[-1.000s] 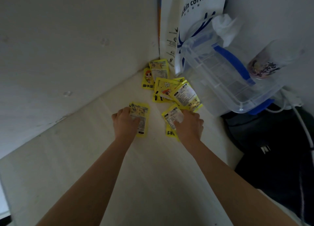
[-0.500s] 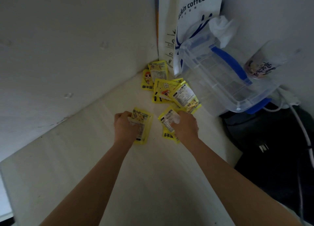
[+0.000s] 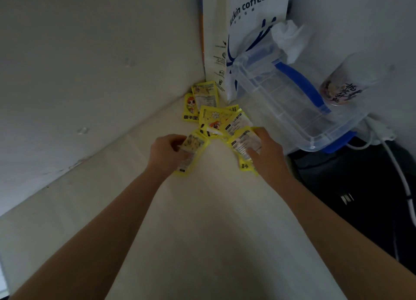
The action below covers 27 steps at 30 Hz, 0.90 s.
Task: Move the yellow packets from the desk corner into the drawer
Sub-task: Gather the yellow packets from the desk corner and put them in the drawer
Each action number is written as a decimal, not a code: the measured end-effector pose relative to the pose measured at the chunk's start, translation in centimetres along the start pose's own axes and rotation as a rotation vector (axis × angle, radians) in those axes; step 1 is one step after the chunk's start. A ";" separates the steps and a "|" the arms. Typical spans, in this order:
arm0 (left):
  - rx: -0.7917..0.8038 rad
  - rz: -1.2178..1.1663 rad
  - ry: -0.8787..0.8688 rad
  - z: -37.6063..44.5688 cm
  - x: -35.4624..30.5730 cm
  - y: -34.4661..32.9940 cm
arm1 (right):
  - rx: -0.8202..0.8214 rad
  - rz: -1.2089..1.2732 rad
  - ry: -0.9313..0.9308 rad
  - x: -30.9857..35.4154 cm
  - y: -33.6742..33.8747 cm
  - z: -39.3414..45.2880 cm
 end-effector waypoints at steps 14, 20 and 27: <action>0.364 0.556 -0.489 8.7 -9.1 -5.0 | 0.073 -0.312 0.120 1.4 -1.4 4.0; 0.417 0.620 -0.455 8.4 -8.5 -6.2 | 0.172 -0.301 0.115 1.1 -2.1 4.1; 0.250 0.506 -0.445 6.1 -5.7 -4.7 | 0.127 -0.281 0.072 -0.1 -2.4 3.2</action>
Point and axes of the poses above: each hand's wrist, its own z-axis towards the middle knuckle, its own y-axis out of the back of the hand, x = y × z, the point moved 5 cm from there along z, towards the middle knuckle
